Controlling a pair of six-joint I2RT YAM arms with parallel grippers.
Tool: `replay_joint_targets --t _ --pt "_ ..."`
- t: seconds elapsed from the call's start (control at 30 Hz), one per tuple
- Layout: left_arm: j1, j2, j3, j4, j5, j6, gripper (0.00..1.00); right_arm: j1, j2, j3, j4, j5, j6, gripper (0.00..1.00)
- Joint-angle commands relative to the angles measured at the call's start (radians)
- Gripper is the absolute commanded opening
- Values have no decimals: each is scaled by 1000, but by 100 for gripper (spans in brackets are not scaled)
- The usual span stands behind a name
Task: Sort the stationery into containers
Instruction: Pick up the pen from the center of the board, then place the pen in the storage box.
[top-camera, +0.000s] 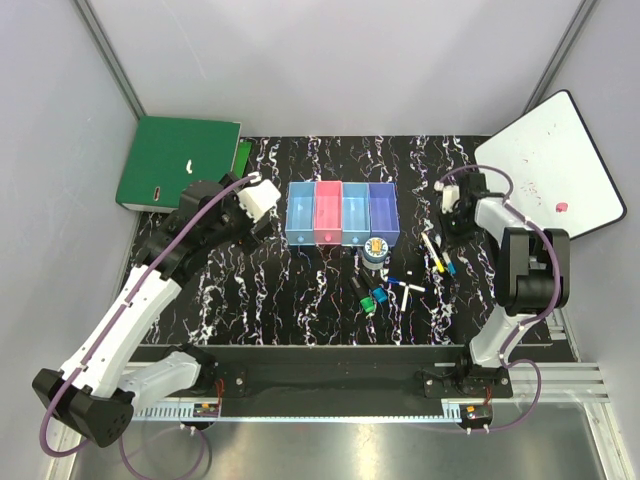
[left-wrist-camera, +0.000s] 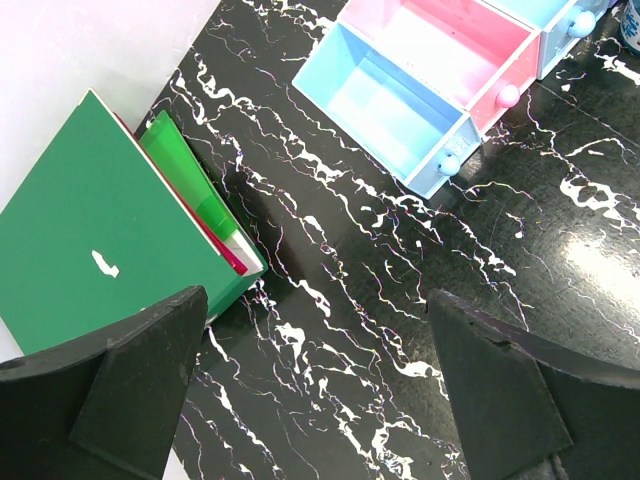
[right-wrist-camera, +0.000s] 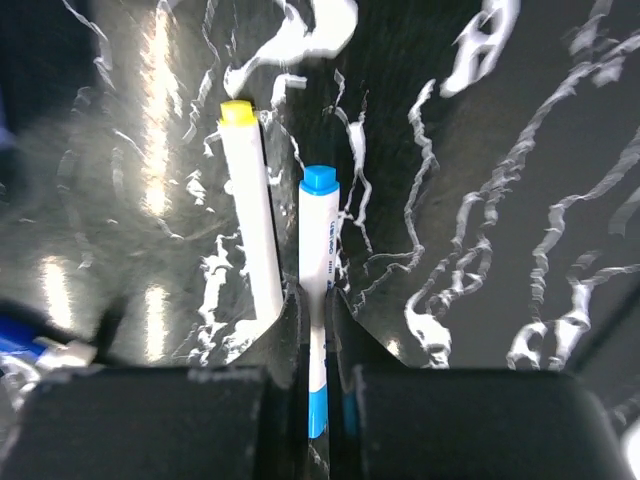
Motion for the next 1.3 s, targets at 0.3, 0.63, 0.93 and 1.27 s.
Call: replay_joint_targets --t 0.3,0.63,0.93,1.27 --pt "-6 -46 22 20 15 -7 99 9 75 618 -355 -164 270 0" --pt "-6 -61 17 20 8 27 99 168 264 846 -397 -185 411 0" --pt "-6 -73 -9 23 17 33 99 262 376 919 -351 -159 440 0" --pt "-6 -90 -17 29 20 39 99 271 430 895 -322 -136 426 0"
